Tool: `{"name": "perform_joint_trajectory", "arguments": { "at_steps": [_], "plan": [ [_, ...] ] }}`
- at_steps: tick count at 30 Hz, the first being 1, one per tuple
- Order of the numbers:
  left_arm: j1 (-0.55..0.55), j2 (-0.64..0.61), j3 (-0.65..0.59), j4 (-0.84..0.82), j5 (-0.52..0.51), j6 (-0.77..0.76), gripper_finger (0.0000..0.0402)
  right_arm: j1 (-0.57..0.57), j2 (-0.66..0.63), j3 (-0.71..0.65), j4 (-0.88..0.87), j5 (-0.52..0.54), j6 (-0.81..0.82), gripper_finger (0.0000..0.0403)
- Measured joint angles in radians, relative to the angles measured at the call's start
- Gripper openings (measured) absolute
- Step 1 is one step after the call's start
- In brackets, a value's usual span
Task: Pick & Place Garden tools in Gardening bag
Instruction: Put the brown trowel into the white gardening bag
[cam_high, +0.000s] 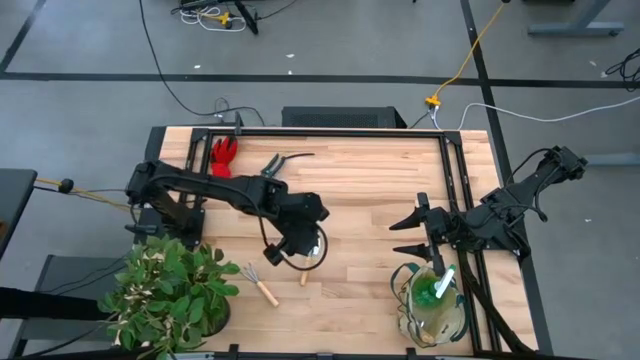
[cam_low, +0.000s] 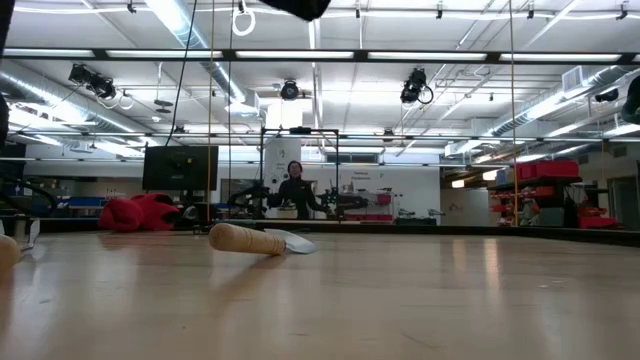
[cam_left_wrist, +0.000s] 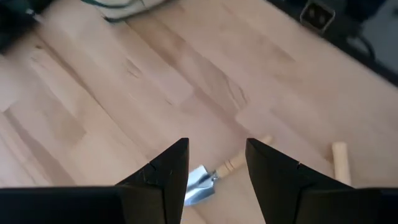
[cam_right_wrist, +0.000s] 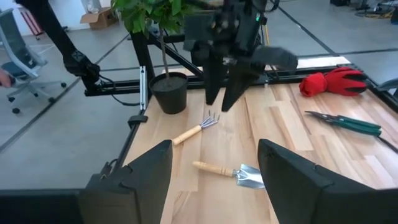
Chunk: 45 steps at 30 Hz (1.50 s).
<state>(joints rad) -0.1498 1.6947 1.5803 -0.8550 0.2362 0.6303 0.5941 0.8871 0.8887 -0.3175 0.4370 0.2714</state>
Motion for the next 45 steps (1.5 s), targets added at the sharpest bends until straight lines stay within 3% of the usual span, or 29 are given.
{"name": "perform_joint_trajectory", "arguments": {
  "at_steps": [22,35,45],
  "plan": [
    [-0.016,0.094,0.000,-0.052,-0.029,0.325,0.0169,0.000,0.000,0.000,-0.007,0.000,0.061,0.0240],
    [-0.059,0.152,0.000,-0.065,-0.034,0.458,0.0272,0.000,0.002,0.000,-0.015,0.027,0.061,0.0240],
    [-0.090,0.202,-0.002,-0.084,-0.063,0.550,0.0276,0.000,0.002,0.000,-0.024,0.027,0.061,0.0240]
  ]
}}
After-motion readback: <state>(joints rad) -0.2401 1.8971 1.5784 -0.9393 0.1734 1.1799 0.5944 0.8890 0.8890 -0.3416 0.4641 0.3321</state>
